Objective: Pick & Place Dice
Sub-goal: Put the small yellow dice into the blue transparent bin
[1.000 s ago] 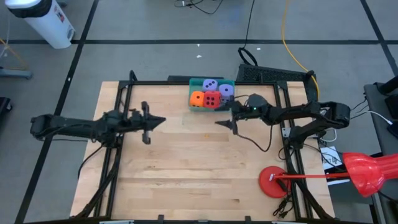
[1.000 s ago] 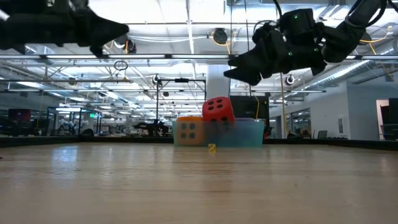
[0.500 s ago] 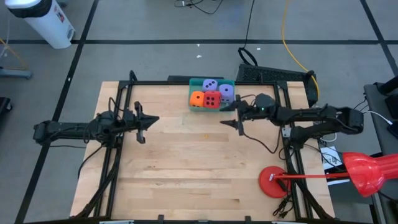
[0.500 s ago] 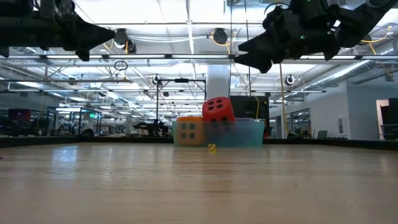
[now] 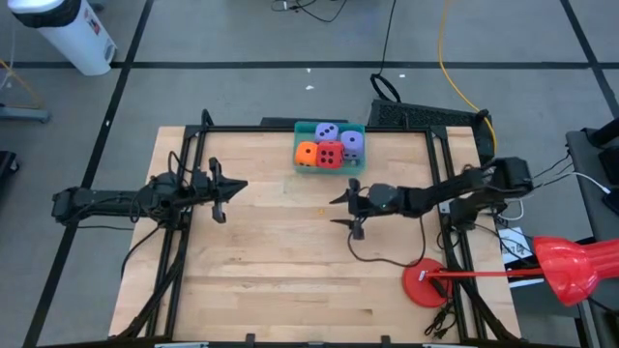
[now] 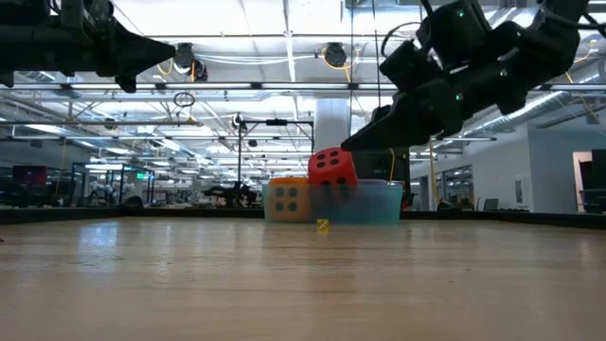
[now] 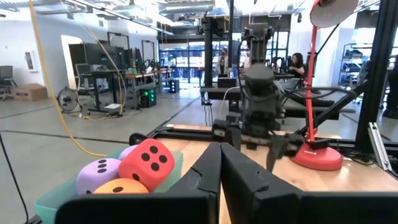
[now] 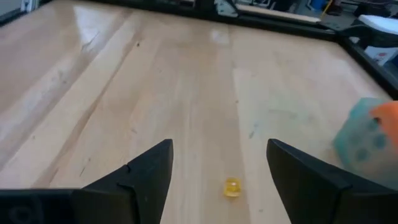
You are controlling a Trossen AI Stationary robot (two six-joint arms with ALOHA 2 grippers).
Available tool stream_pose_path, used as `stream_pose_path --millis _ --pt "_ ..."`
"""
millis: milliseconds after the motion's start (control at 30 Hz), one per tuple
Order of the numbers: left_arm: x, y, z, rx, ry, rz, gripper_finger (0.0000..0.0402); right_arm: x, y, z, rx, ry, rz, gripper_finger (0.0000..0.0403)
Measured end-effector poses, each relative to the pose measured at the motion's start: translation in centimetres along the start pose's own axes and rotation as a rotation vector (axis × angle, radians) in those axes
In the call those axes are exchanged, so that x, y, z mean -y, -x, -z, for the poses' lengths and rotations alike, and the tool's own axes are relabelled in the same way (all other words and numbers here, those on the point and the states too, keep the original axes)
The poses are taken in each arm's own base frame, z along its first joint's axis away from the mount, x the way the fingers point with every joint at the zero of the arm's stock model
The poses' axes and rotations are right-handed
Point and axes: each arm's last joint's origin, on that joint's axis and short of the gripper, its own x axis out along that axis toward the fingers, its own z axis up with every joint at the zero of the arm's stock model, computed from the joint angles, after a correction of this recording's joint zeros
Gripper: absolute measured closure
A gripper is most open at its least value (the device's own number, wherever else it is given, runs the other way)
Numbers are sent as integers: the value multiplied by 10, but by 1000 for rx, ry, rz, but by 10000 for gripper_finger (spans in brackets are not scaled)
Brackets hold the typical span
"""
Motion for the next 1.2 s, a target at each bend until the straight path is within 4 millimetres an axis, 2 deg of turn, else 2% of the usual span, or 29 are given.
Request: stream_pose_path --millis 200,300,600,767,1200 --pt "0 0 0 0 -2 0 372 -1 -21 22 -11 -40 3 154" --pt "0 0 0 0 -3 0 372 3 -32 31 -32 -113 22 154" --pt "0 0 0 -2 -4 0 371 7 -66 40 -101 -148 42 154" --pt "0 0 1 -6 -4 1 371 10 -66 50 -193 -142 100 154" --pt "0 0 1 -9 -5 1 371 12 -67 56 -211 -162 86 167"
